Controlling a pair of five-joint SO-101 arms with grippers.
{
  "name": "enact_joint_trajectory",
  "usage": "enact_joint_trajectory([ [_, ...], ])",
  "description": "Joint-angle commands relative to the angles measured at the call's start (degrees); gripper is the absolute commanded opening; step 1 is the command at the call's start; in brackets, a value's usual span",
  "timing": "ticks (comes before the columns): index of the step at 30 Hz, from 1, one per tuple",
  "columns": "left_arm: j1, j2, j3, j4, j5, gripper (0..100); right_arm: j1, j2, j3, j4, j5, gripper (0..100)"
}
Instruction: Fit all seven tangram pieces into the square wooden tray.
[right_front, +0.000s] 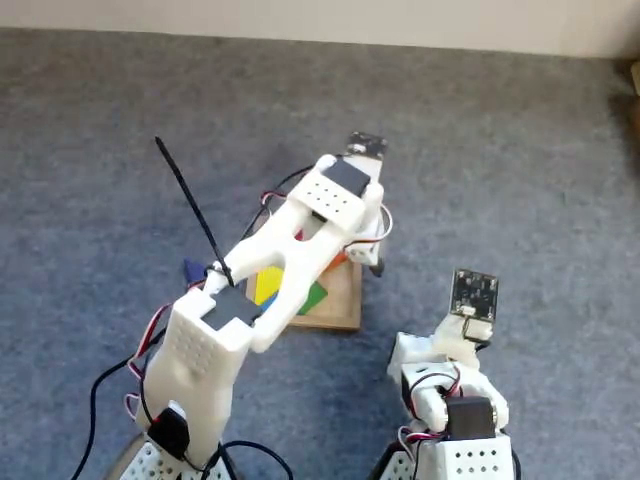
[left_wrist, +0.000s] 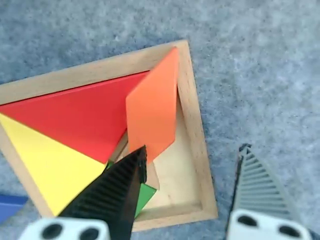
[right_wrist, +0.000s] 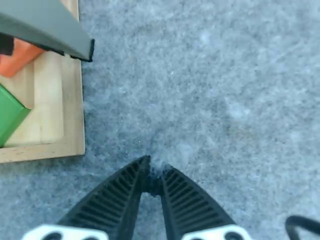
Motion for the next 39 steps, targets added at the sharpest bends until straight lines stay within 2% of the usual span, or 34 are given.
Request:
enact_joint_trajectory([
  [1, -2.51, -3.03, -2.59, 0.26, 0.18, 28, 0.57, 0.57, 7.87, 0.31, 0.70, 0.5],
  [9, -4.97, -0.31, -2.42, -2.64, 0.09, 28, 0.57, 0.57, 7.87, 0.31, 0.70, 0.5],
  [22, 0.66, 3.03, -2.95, -2.46, 0.44, 28, 0.57, 0.57, 7.87, 0.31, 0.70, 0.5],
  [39, 4.70, -1.54, -2.77, 0.88, 0.44, 28, 0.57, 0.57, 7.87, 0.31, 0.70, 0.5],
])
